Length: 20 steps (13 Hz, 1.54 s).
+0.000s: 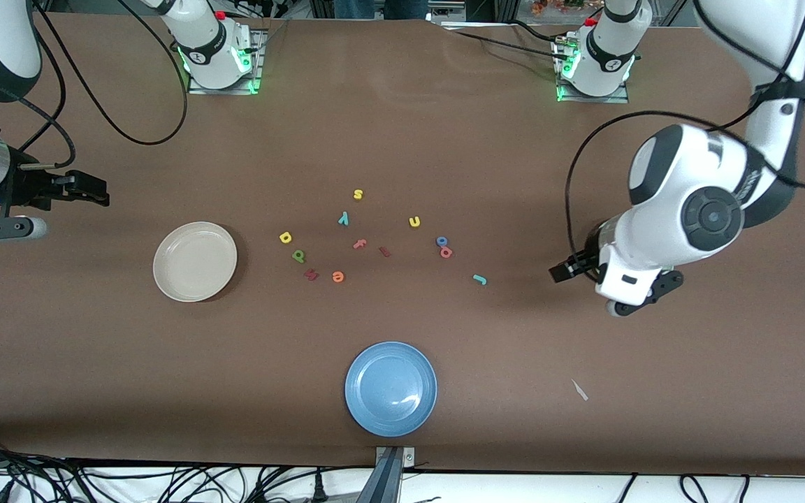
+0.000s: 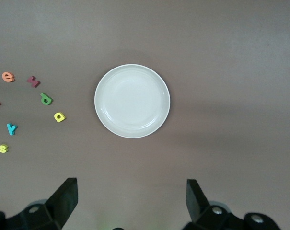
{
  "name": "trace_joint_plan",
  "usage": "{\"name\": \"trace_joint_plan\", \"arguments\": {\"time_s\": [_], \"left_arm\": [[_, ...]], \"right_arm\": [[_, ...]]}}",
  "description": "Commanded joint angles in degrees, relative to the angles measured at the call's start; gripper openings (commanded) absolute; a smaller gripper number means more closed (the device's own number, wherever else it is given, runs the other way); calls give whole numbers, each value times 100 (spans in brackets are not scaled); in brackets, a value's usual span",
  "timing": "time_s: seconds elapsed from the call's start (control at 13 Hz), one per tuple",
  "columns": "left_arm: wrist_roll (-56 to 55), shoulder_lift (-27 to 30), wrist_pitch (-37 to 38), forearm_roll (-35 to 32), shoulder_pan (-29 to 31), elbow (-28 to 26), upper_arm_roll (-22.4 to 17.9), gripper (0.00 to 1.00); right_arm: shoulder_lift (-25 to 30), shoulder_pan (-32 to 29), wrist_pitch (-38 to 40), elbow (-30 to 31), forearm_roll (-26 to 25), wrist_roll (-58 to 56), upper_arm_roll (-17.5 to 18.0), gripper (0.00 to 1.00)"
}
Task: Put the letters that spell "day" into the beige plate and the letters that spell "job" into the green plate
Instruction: 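Reach the left gripper to the cyan letter while the right gripper reaches letters, then place the cyan letter on the green plate while the right gripper grasps yellow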
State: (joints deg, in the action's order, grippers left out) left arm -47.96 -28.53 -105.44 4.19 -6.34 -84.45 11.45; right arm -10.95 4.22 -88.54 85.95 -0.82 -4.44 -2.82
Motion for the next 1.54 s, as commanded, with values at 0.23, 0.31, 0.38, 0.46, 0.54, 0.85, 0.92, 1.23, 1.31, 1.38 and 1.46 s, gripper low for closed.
{"name": "trace_joint_plan", "arguments": {"time_s": [0.23, 0.31, 0.38, 0.46, 0.54, 0.85, 0.92, 1.23, 1.31, 1.38, 1.46], "left_arm": [[-1405, -231, -1527, 354, -498, -869, -20, 100], [-1739, -336, -1932, 319, -612, -1037, -20, 100], [-2038, -572, -2154, 267, -692, -1012, -29, 100], [-2163, -740, -2435, 231, -736, -986, -20, 100], [-2312, -872, -2725, 222, -806, -995, -29, 100], [-2481, -1268, -3104, -41, -974, -968, -55, 88], [-2481, -1356, -3201, -41, -1009, -968, -55, 88], [-2516, -1515, -3334, -41, -1088, -959, -82, 66], [-2516, -1550, -3343, -41, -1097, -959, -82, 66], [-2516, -1559, -3343, -41, -1106, -959, -73, 66], [-2507, -1576, -3334, -50, -1106, -959, -82, 65]], "right_arm": [[-64, 307, 267, -35, 135, -48, 132, 100], [-178, 316, 258, -44, 161, -66, 141, 100], [-301, 316, 206, -52, 353, -74, 150, 100], [-380, 360, 188, -61, 555, -48, 193, 100], [-425, 569, 196, -53, 539, 13, 255, 100], [-653, 1185, -265, 183, 548, 479, 264, 100], [-540, 1195, -826, 698, 539, 479, 290, 100], [-451, 1178, -2173, 1817, 347, 462, 851, 100], [-451, 1169, -2551, 2150, 137, 435, 923, 100], [-451, 1160, -2929, 2467, 65, 426, 1010, 100], [-451, 1160, -3220, 2688, 38, 418, 1107, 100]]}}
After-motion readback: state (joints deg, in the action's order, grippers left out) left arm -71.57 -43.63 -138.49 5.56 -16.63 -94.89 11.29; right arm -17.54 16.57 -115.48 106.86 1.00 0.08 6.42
